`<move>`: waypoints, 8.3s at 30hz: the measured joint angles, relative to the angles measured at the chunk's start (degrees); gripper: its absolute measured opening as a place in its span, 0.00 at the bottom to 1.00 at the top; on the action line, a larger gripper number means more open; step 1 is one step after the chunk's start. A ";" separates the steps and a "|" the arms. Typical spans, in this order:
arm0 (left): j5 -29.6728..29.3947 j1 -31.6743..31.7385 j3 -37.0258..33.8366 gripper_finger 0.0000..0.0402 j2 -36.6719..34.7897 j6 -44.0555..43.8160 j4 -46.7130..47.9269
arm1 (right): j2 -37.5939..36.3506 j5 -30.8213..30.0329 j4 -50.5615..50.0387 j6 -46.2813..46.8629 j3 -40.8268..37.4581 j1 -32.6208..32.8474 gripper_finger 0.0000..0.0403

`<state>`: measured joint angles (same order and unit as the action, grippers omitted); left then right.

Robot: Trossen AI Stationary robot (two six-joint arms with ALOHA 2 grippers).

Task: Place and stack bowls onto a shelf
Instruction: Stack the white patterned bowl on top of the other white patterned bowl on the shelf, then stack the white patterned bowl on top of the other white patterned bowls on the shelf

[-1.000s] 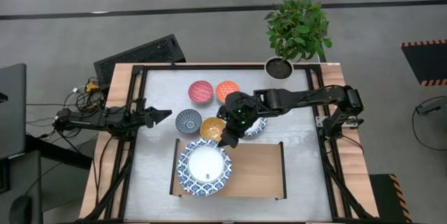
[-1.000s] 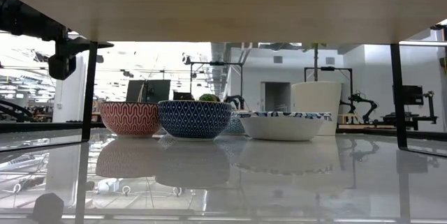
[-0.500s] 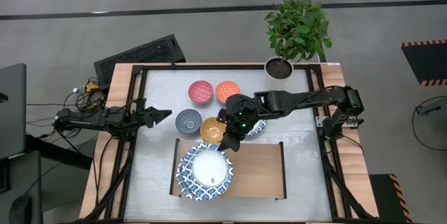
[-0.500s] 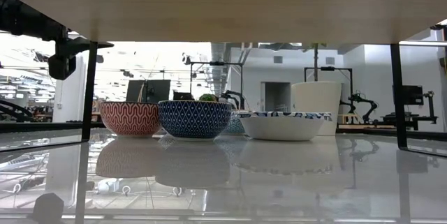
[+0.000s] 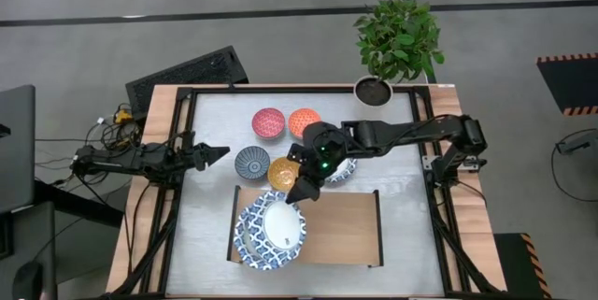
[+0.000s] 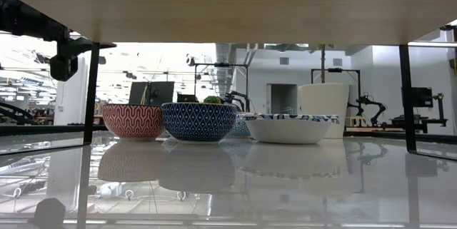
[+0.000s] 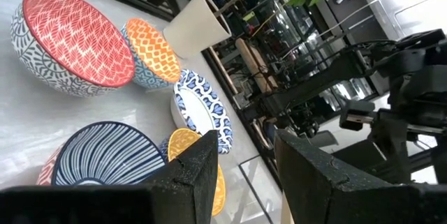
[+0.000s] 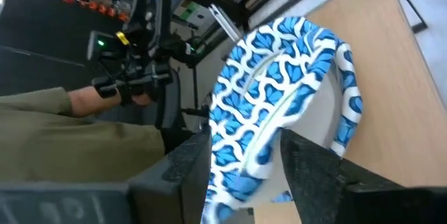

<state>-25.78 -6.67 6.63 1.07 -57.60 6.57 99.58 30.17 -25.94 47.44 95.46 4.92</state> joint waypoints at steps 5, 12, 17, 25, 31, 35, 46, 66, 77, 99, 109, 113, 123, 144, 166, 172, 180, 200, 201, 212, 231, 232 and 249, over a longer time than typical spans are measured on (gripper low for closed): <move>-0.23 0.01 0.00 0.32 0.00 0.00 0.00 | -0.49 0.13 0.06 0.58 0.07 -0.63 0.49; -0.37 0.00 0.00 0.32 -0.01 -0.09 0.01 | -1.46 -0.71 -4.65 3.60 0.07 -0.50 0.39; -0.37 0.01 0.00 0.32 -0.01 -0.11 0.00 | -3.04 -3.86 -7.56 3.58 0.07 2.42 0.19; -0.68 0.01 0.00 0.32 0.01 -0.07 0.04 | -1.78 -9.14 -10.82 2.00 0.04 6.68 0.09; -0.83 -0.01 0.00 0.32 0.01 -0.07 0.13 | 0.04 -9.60 -12.23 2.03 -0.07 6.85 0.09; -0.81 0.01 0.00 0.32 0.01 -0.07 0.22 | 0.87 -9.49 -11.05 2.05 0.15 6.18 0.05; -0.79 0.00 0.00 0.32 0.01 -0.04 0.54 | 3.79 -7.90 -11.08 2.08 0.09 5.10 0.09; -1.03 0.01 0.00 0.32 0.03 -0.33 0.46 | -1.15 -18.36 -10.02 3.45 0.11 12.44 0.05; -1.12 0.01 0.00 0.32 0.03 -0.68 0.42 | 3.09 -18.32 -8.96 3.36 -0.07 13.06 0.06; 11.88 0.01 0.02 0.32 0.04 6.97 -37.45 | 0.34 -19.44 -9.57 -13.29 0.00 17.95 0.05; 9.97 -0.01 2.71 0.32 0.05 8.68 -36.91 | -6.52 -42.82 -35.81 -3.89 0.04 12.01 0.13; 4.96 -0.01 4.41 0.32 0.04 14.20 -36.78 | -8.42 -42.61 -47.71 1.19 0.04 5.37 0.19; -8.73 0.01 4.81 0.32 0.03 14.35 -26.61 | -8.49 -42.03 -51.21 7.54 -10.80 -4.70 0.53; -28.40 0.01 4.81 0.32 0.05 4.31 -13.31 | -16.29 -32.98 -18.19 -1.91 -42.31 -18.80 0.54; -31.94 0.01 4.76 0.32 0.05 3.76 -13.33 | -17.01 -22.87 -6.58 -5.79 -46.42 -21.13 0.54; -31.91 0.01 4.76 0.32 0.05 3.77 -13.33 | -17.21 -21.70 -5.45 -5.94 -46.42 -21.06 0.46; -31.90 0.01 4.74 0.32 0.05 3.78 -13.33 | -17.21 -21.15 -5.17 -7.28 -46.42 -21.08 0.22; -30.84 0.01 4.74 0.32 0.05 5.19 -13.33 | -17.21 -21.03 -8.65 -8.53 -42.54 -20.51 0.13; -30.34 0.01 4.74 0.32 0.05 5.48 -13.31 | -17.21 -21.25 -9.71 -8.49 -42.09 -20.51 0.17; -29.00 0.00 4.74 0.32 0.05 5.79 -13.33 | -14.24 -24.46 -10.20 -4.64 -42.01 -20.08 0.54; -28.98 0.01 4.74 0.32 0.03 5.87 -13.33 | -12.14 -24.33 -7.64 -4.40 -42.10 -19.03 0.45; -28.98 -0.01 4.74 0.32 0.05 5.86 -13.33 | -12.15 -24.33 -7.63 -4.36 -42.10 -19.03 0.45; -29.05 -0.01 4.74 0.32 0.03 5.92 -13.31 | -11.35 -24.15 -8.96 -4.20 -42.12 -19.62 0.46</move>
<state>-54.83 -6.68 11.38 1.10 -51.68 -6.74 88.22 6.02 -34.90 43.24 53.34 -14.70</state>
